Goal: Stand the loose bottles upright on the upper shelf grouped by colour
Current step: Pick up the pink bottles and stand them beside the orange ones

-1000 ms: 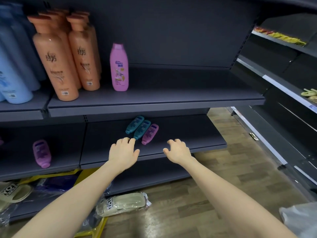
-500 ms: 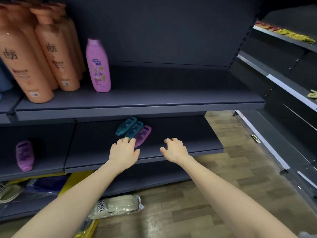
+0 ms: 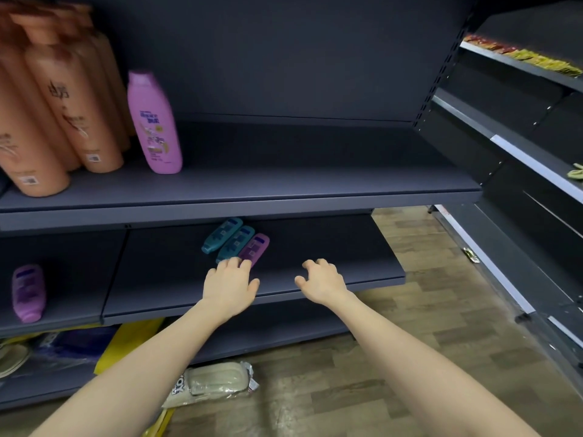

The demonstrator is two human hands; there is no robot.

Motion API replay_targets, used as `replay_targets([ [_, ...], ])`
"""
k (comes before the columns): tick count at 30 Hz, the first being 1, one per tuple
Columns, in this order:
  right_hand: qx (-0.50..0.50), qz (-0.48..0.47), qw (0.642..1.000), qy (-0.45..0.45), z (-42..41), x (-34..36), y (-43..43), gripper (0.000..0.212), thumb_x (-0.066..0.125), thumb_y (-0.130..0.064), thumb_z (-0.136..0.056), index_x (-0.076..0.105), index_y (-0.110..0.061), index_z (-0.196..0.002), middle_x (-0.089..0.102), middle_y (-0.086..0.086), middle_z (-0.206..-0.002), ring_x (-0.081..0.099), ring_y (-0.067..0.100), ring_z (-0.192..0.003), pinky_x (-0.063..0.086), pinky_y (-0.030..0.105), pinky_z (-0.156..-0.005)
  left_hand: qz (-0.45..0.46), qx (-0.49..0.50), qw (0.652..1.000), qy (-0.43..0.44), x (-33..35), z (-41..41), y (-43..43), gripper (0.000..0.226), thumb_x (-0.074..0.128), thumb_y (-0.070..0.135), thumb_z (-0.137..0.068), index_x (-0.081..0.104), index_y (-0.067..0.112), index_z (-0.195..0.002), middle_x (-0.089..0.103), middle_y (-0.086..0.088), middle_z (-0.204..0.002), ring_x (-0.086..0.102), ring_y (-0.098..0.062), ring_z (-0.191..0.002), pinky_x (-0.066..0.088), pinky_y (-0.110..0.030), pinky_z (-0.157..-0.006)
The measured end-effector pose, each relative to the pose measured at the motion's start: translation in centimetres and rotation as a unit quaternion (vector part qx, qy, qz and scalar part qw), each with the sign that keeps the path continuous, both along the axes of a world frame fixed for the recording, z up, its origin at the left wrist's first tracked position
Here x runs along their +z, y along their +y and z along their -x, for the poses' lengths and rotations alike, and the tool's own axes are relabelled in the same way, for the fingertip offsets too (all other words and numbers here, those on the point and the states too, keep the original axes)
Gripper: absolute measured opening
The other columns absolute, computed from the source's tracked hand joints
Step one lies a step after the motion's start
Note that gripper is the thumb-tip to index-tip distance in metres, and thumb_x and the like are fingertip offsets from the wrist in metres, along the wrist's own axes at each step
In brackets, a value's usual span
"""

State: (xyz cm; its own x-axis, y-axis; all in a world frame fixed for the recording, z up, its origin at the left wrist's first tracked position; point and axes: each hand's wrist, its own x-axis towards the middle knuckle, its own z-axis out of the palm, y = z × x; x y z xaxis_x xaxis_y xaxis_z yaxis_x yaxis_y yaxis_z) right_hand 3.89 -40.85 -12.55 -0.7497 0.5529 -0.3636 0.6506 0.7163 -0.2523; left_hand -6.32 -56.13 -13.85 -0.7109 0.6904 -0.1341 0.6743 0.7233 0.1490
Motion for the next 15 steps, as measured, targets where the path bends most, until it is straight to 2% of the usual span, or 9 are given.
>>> replay_targets([
  [15,-0.010,0.015,1.000,-0.002,0.5,-0.6,-1.4,0.048,0.041,-0.035,-0.097,0.039,-0.014,-0.139,0.040,0.013,-0.140,0.036,0.033,-0.129,0.035,0.044,-0.102,0.013,-0.016,1.000,-0.008,-0.9,1.5,-0.7,0.046,0.038,0.042,-0.095,0.041,0.017,-0.134,0.045,-0.006,-0.136,0.041,-0.026,-0.125,0.038,-0.037,-0.098],
])
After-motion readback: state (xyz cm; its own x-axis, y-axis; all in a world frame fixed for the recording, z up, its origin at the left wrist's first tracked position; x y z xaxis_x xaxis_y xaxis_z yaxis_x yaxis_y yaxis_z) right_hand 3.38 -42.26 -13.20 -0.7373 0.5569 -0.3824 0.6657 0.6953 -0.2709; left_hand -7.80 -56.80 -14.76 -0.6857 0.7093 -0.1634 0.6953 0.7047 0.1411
